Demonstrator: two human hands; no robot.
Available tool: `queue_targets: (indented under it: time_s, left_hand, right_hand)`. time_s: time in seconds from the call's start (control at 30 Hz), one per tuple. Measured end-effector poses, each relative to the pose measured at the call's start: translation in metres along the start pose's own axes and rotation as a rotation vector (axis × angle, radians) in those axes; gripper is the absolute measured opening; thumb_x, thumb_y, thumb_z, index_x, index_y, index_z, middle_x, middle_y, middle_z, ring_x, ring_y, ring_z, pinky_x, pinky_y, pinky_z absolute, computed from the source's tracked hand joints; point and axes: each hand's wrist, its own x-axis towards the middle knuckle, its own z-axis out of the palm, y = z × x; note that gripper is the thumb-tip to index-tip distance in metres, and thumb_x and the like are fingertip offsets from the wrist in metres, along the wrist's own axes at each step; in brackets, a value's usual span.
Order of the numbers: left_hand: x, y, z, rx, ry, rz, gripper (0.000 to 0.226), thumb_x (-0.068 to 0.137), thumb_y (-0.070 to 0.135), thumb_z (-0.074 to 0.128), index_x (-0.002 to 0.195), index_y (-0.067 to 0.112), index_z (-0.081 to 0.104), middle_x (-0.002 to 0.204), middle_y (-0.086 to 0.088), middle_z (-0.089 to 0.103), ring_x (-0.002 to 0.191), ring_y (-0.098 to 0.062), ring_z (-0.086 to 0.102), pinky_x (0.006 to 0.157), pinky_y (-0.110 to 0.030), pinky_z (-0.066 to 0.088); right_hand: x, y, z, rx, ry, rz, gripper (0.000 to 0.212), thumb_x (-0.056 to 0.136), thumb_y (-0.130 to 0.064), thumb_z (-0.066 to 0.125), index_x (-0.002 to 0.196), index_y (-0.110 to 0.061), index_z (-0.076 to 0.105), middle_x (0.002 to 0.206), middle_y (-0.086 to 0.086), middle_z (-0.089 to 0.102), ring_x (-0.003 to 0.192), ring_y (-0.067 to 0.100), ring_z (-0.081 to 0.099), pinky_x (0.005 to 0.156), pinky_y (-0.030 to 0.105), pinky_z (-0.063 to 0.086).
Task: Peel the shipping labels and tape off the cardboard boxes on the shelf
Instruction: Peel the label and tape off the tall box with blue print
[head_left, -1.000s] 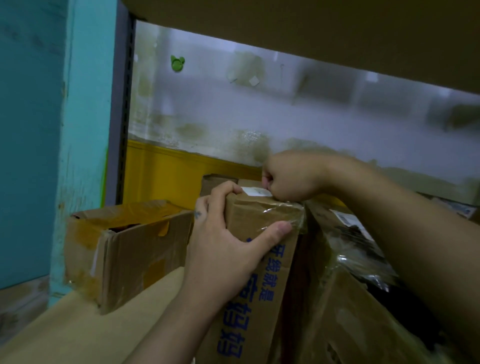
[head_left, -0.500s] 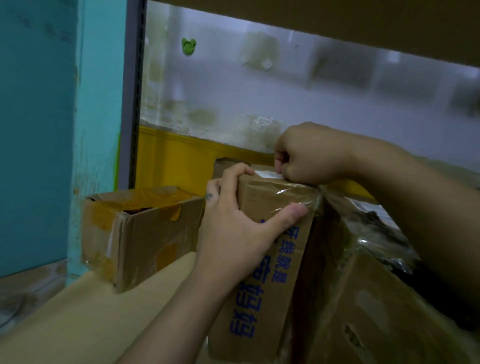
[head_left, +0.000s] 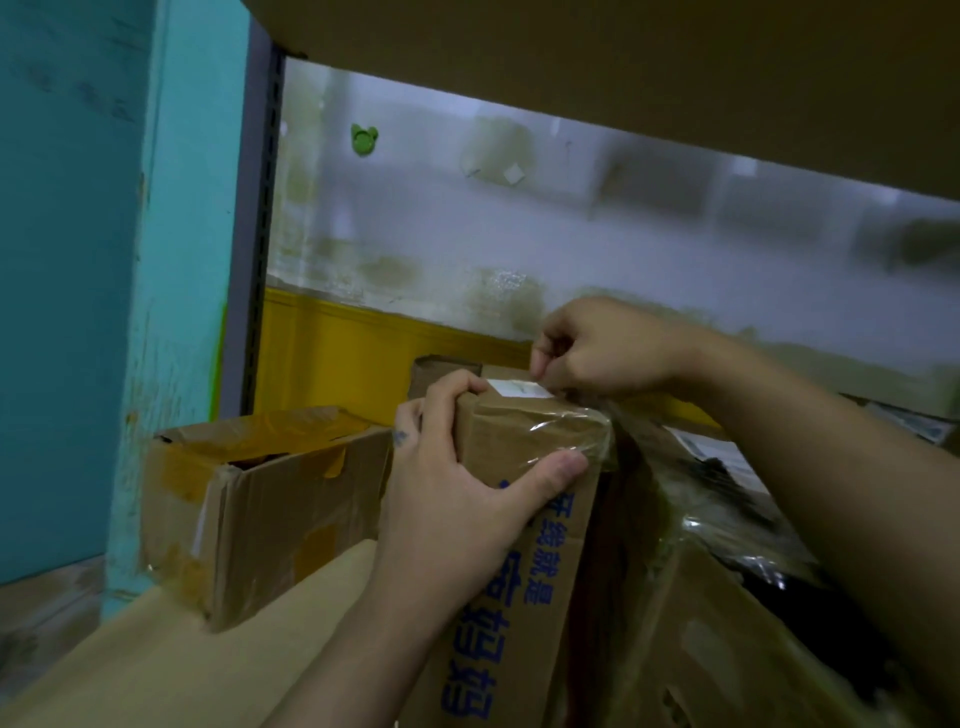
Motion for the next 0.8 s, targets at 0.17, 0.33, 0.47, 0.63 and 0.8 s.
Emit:
queue_targets:
  time_s: [0.17, 0.33, 0.47, 0.63, 0.8]
  left_hand:
    - [-0.001, -0.001, -0.001, 0.001, 0.01, 0.004, 0.076, 0.044, 0.086, 0.061, 0.11, 0.059, 0.036, 0.118, 0.02, 0.04, 0.101, 0.009, 0.047, 0.075, -0.013, 0.04]
    - [-0.001, -0.001, -0.001, 0.008, 0.011, 0.004, 0.076, 0.043, 0.087, 0.061, 0.109, 0.06, 0.035, 0.117, 0.023, 0.039, 0.101, 0.008, 0.048, 0.075, -0.015, 0.041]
    - [-0.001, -0.002, 0.0, 0.017, 0.012, 0.009, 0.075, 0.044, 0.087, 0.061, 0.11, 0.06, 0.034, 0.118, 0.022, 0.039, 0.102, 0.007, 0.048, 0.077, -0.017, 0.044]
    - [-0.001, -0.002, 0.0, 0.022, 0.01, 0.013, 0.074, 0.045, 0.086, 0.061, 0.109, 0.06, 0.035, 0.118, 0.018, 0.039, 0.102, 0.006, 0.048, 0.078, -0.02, 0.045]
    - [-0.004, -0.001, 0.002, 0.016, 0.03, 0.018, 0.075, 0.044, 0.086, 0.062, 0.108, 0.06, 0.035, 0.117, 0.019, 0.039, 0.102, 0.007, 0.047, 0.077, -0.015, 0.042]
  right_hand:
    - [-0.004, 0.005, -0.004, 0.051, 0.007, -0.075, 0.013, 0.084, -0.01, 0.068, 0.091, -0.019, 0.075, 0.078, -0.005, 0.072, 0.068, 0.007, 0.065, 0.063, 0.02, 0.052]
    - [-0.002, 0.003, -0.003, 0.047, 0.025, -0.065, 0.014, 0.084, -0.009, 0.066, 0.086, -0.019, 0.075, 0.079, 0.0, 0.074, 0.072, 0.013, 0.069, 0.063, 0.021, 0.053]
    - [-0.003, -0.001, -0.005, 0.056, 0.009, -0.038, 0.012, 0.085, -0.009, 0.065, 0.085, -0.016, 0.075, 0.081, 0.008, 0.074, 0.074, 0.021, 0.069, 0.066, 0.03, 0.056]
    - [-0.001, -0.006, -0.002, -0.034, 0.042, -0.023, 0.013, 0.085, -0.013, 0.064, 0.081, -0.016, 0.076, 0.065, -0.009, 0.066, 0.054, -0.005, 0.058, 0.061, 0.019, 0.051]
    - [0.003, -0.011, -0.005, -0.054, -0.038, 0.011, 0.015, 0.086, -0.012, 0.06, 0.088, -0.006, 0.074, 0.082, 0.009, 0.072, 0.069, 0.015, 0.063, 0.072, 0.032, 0.055]
